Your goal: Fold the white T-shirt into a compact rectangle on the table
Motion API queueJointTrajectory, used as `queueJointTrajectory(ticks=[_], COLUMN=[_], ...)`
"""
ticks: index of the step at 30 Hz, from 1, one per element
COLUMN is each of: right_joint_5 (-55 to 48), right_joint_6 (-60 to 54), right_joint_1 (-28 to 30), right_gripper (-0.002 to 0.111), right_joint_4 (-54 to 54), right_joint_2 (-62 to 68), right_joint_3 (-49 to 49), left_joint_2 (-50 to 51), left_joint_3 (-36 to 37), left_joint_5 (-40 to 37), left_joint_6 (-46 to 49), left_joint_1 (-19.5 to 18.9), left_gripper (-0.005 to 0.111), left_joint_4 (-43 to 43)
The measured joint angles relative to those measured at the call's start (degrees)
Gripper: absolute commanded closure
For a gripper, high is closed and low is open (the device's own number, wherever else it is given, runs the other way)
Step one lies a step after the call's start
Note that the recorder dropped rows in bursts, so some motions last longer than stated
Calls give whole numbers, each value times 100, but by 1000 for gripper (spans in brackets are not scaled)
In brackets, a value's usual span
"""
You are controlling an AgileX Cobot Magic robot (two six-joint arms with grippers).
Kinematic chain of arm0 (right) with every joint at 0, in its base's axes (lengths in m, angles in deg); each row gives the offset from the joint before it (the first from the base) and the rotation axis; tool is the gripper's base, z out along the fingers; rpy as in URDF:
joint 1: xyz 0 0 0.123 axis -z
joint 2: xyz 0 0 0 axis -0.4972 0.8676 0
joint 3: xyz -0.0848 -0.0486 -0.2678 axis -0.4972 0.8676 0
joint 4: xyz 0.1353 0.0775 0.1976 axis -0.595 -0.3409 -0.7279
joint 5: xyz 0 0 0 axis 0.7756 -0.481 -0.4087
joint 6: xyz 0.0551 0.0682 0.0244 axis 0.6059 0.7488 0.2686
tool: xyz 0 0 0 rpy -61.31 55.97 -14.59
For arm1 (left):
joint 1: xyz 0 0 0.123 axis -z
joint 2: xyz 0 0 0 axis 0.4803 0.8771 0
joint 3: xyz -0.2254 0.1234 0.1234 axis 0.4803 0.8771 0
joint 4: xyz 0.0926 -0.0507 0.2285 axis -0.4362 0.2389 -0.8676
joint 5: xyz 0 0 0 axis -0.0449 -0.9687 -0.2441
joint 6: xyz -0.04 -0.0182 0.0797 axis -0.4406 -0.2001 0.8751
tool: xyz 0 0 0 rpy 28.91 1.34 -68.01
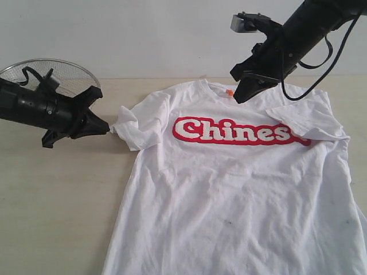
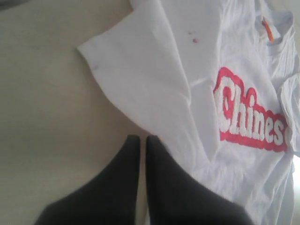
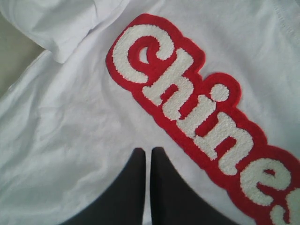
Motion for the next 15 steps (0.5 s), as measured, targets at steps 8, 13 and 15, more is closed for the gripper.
queueJointTrajectory(ticks=[8, 13, 15], right_joint_5=[0, 0, 0], right_joint_6=[-39, -74, -74], right_joint_1=[0, 0, 0], right_gripper=[109, 109, 109], right_joint_4=[0, 0, 0], right_joint_2=[0, 0, 0], right_joint_3=[0, 0, 0], left_joint_2=[151, 151, 151], left_joint_3=[11, 11, 11], left_joint_5=[-136, -161, -174], left_joint_6=[47, 7, -17], left_joint_1=[-22, -22, -22], left_gripper=[62, 30, 30], left_joint_4=[167, 222, 334])
